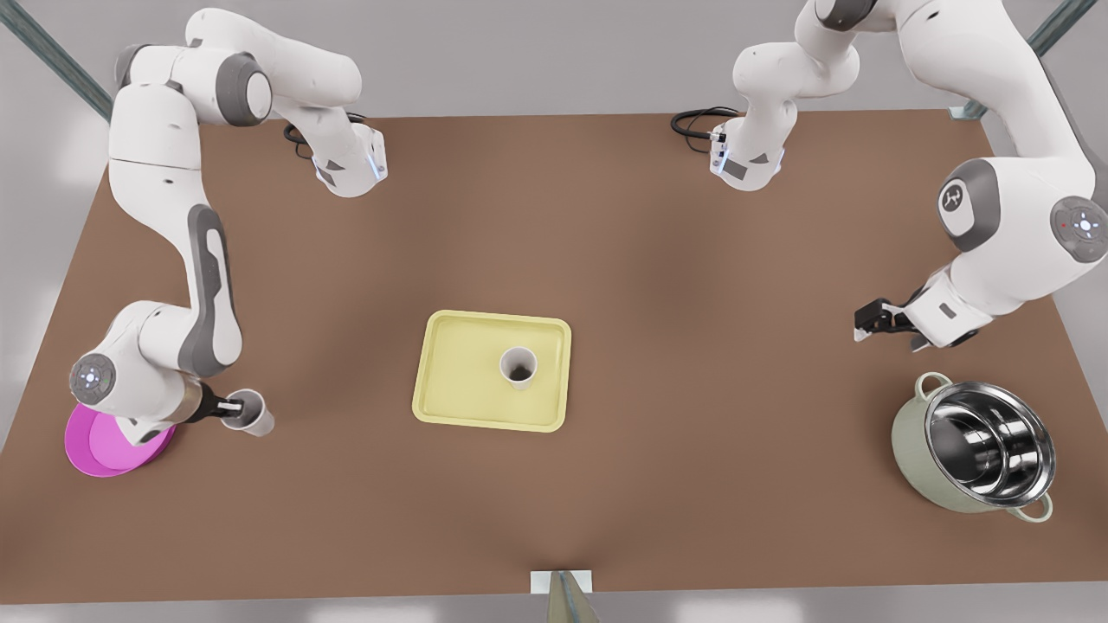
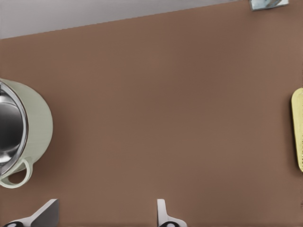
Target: Use the left arm to pick up the white IKEA cup from the tray and place it on the middle-left position; use the right arm to pick up the white IKEA cup from the tray and place it on the middle-right position
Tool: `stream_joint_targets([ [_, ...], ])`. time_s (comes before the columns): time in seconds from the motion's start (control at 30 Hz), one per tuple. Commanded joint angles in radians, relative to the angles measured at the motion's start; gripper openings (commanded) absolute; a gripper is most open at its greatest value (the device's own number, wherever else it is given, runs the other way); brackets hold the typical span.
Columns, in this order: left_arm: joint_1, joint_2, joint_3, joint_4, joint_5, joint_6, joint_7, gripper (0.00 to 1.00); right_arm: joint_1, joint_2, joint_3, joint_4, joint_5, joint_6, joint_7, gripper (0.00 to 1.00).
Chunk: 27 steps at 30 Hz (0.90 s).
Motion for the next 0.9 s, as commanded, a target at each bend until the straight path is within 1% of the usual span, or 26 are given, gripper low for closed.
stream_joint_targets([
  [0.0, -0.004, 0.001, -0.002, 0.001, -0.002, -0.001, -0.015, 1.00, -0.002, 0.038, 0.002, 0.035, -0.032, -0.012, -0.537, 0.00],
  [0.17, -0.001, 0.004, 0.000, 0.001, 0.006, 0.005, -0.014, 1.00, -0.001, 0.055, 0.004, 0.043, -0.032, -0.012, -0.522, 0.00],
  [0.23, -0.004, 0.002, -0.002, 0.009, 0.003, 0.000, -0.018, 1.00, -0.001, 0.068, 0.004, 0.043, -0.030, -0.010, -0.518, 0.02],
  [0.27, -0.004, 0.004, -0.003, 0.009, 0.003, 0.000, -0.020, 1.00, -0.001, 0.070, 0.004, 0.043, -0.030, -0.009, -0.518, 0.05],
  [0.3, -0.004, 0.007, -0.003, 0.009, -0.001, 0.000, -0.020, 1.00, -0.001, 0.077, 0.004, 0.045, -0.030, -0.009, -0.518, 0.11],
  [0.33, -0.005, 0.007, -0.003, 0.009, -0.002, 0.000, -0.023, 1.00, -0.001, 0.078, 0.004, 0.045, -0.030, -0.007, -0.520, 0.51],
  [0.37, -0.036, 0.007, -0.014, 0.017, -0.004, 0.005, -0.090, 1.00, -0.001, 0.076, 0.004, 0.045, -0.029, -0.007, -0.521, 0.94],
  [0.4, -0.090, 0.013, -0.017, 0.032, -0.002, 0.007, -0.216, 1.00, -0.001, 0.076, 0.004, 0.045, -0.029, -0.007, -0.528, 1.00],
  [0.5, -0.261, 0.048, -0.019, 0.034, -0.007, 0.033, -0.536, 1.00, -0.002, 0.076, 0.004, 0.045, -0.029, -0.007, -0.535, 1.00],
  [0.53, -0.289, 0.057, -0.036, 0.034, -0.066, 0.094, -0.699, 1.00, -0.002, 0.073, 0.004, 0.045, -0.029, -0.007, -0.537, 1.00],
  [0.6, -0.346, 0.083, -0.043, 0.032, -0.073, 0.168, -0.839, 1.00, -0.002, 0.039, 0.004, 0.045, -0.027, -0.018, -0.531, 1.00],
  [0.63, -0.393, 0.112, -0.045, 0.031, -0.059, 0.236, -0.944, 1.00, -0.002, 0.007, 0.004, 0.045, -0.021, -0.036, -0.525, 1.00],
  [0.67, -0.449, 0.142, -0.045, 0.027, 0.010, 0.316, -1.052, 1.00, 0.001, -0.037, 0.007, 0.045, -0.021, -0.090, -0.489, 1.00],
  [0.7, -0.492, 0.180, -0.045, 0.030, 0.049, 0.323, -1.074, 1.00, 0.013, -0.083, 0.015, 0.045, -0.024, -0.153, -0.376, 1.00],
  [0.73, -0.522, 0.224, -0.049, 0.049, 0.042, 0.323, -1.071, 1.00, 0.064, -0.139, 0.016, 0.045, -0.029, -0.223, -0.212, 1.00],
  [0.77, -0.567, 0.298, -0.053, 0.110, 0.042, 0.310, -1.086, 1.00, 0.113, -0.218, 0.018, 0.045, -0.032, -0.317, -0.060, 1.00],
  [0.8, -0.585, 0.317, -0.054, 0.124, 0.044, 0.312, -1.100, 1.00, 0.125, -0.284, 0.016, 0.045, -0.032, -0.391, -0.035, 1.00],
  [0.87, -0.596, 0.320, -0.054, 0.116, 0.044, 0.313, -1.098, 1.00, 0.127, -0.409, 0.015, 0.022, -0.073, -0.478, -0.035, 1.00],
])
